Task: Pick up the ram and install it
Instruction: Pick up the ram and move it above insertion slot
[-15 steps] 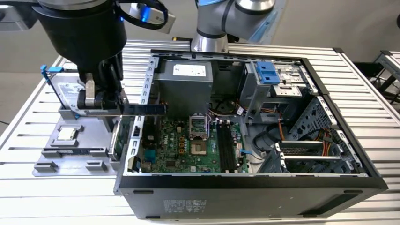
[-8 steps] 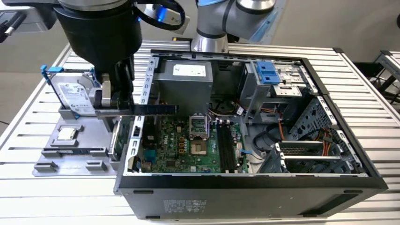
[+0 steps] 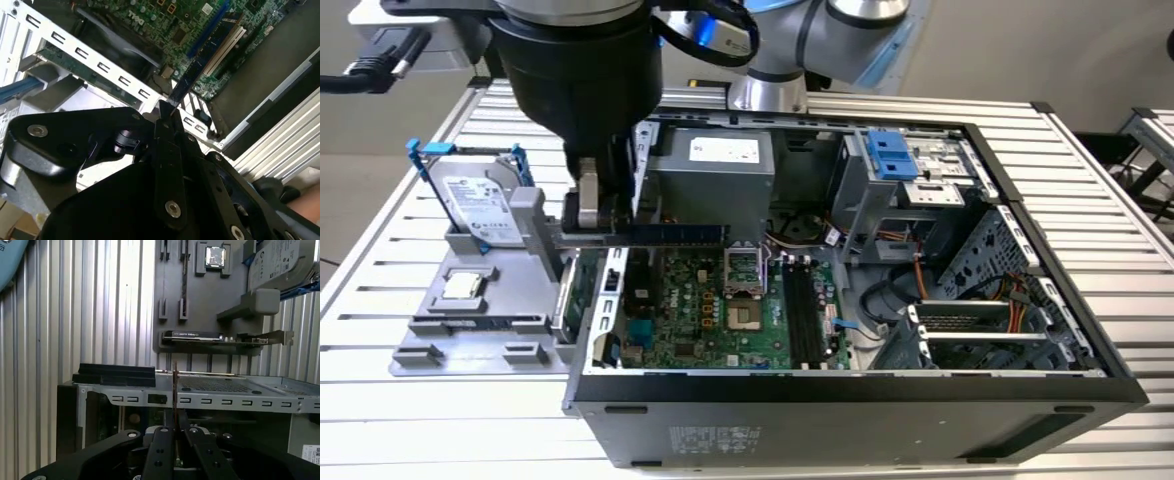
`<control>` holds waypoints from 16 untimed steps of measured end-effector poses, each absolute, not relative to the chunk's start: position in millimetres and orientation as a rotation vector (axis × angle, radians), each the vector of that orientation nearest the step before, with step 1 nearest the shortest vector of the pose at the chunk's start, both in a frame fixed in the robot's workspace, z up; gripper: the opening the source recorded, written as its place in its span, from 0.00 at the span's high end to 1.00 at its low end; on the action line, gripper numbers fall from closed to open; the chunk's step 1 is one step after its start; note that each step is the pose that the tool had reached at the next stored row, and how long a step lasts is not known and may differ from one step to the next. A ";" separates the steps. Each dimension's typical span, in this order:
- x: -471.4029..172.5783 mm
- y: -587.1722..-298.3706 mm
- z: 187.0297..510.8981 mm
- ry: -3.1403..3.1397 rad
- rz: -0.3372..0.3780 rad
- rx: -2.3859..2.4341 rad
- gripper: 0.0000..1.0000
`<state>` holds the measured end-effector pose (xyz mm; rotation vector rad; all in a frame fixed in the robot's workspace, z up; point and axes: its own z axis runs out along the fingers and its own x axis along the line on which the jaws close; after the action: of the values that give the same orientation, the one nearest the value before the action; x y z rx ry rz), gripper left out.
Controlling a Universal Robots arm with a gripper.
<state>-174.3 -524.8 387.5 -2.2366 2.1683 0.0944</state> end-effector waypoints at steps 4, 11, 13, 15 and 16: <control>-163.5 -524.8 387.5 2.169 0.095 -2.237 1.00; -145.1 -524.8 387.5 2.169 0.097 -2.238 1.00; -139.9 -524.8 387.5 2.170 0.097 -2.238 1.00; -134.9 -524.9 387.5 2.170 0.098 -2.238 1.00; -132.5 -524.9 387.5 2.170 0.098 -2.238 1.00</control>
<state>-132.5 -524.9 387.5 -2.2381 2.1698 0.0980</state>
